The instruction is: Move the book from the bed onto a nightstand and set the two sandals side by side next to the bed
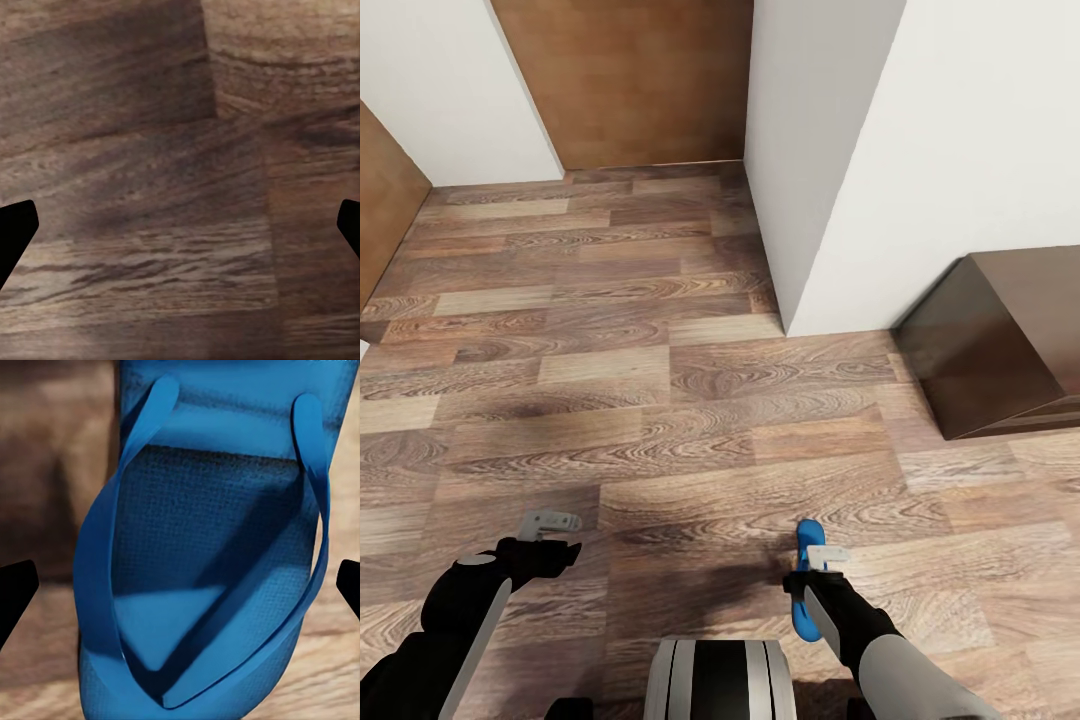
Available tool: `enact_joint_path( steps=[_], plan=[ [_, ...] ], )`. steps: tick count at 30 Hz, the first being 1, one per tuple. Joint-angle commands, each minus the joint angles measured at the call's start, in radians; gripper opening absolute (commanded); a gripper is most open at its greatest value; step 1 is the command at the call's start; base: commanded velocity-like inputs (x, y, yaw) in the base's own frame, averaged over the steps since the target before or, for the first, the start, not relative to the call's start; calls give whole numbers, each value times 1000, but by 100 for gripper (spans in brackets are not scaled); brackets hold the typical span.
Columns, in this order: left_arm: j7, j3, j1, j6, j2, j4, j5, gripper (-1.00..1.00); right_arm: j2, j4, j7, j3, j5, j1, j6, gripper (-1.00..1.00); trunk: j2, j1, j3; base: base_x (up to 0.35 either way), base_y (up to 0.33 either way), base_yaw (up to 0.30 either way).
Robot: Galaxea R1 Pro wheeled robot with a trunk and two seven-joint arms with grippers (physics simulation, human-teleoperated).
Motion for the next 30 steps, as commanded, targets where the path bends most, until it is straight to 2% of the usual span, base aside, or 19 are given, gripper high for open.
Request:
enact_joint_path(
  steps=[1, 15, 16, 28, 30],
  plan=[
    [-3, 1, 0, 5, 0, -1, 2, 100, 0, -2, -4, 1, -1, 0, 6, 100, 0, 0, -1, 0, 0, 0],
    [-3, 1, 0, 5, 0, -1, 2, 100, 0, 1, -5, 1, -1, -1, 6, 100, 0, 0, -1, 0, 0, 0],
    [-3, 1, 0, 5, 0, -1, 2, 100, 0, 1, -5, 1, -1, -1, 6, -100, 0, 0, -1, 0, 0, 0],
    [-3, 1, 0, 5, 0, -1, 1, 100, 0, 3, -5, 1, 0, -1, 6, -100, 0, 0, -1, 0, 0, 0],
    [-3, 1, 0, 5, 0, -1, 1, 100, 0, 3, -5, 2, 0, -1, 6, -100, 0, -1, 7, 0, 0, 0]
  ],
)
